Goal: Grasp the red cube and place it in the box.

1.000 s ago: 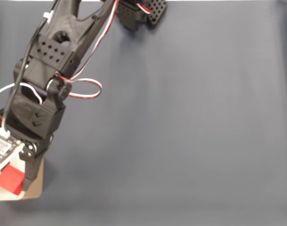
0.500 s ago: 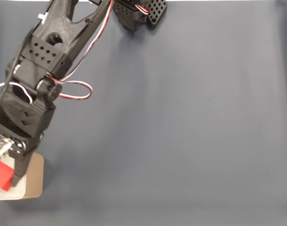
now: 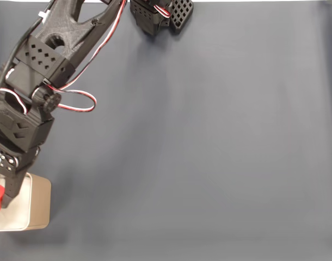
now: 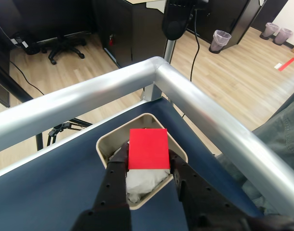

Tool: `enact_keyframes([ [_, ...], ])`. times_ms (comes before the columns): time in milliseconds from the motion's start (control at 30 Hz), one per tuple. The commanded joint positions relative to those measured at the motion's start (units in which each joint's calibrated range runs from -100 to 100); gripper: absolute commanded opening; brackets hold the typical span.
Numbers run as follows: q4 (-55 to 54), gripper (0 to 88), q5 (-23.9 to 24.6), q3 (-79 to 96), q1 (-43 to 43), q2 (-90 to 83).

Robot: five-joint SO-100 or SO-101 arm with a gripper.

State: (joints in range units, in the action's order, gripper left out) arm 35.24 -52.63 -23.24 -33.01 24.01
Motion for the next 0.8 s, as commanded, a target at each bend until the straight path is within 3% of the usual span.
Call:
enact_keyframes([
  [0,-1.4,1.4,-0.1,-2.9,-0.9,-1.3],
  [700,-1.2,1.8,0.0,-2.3,0.3,-2.3],
  [767,-0.9,7.3,-0.1,-2.3,0.3,-2.3],
])
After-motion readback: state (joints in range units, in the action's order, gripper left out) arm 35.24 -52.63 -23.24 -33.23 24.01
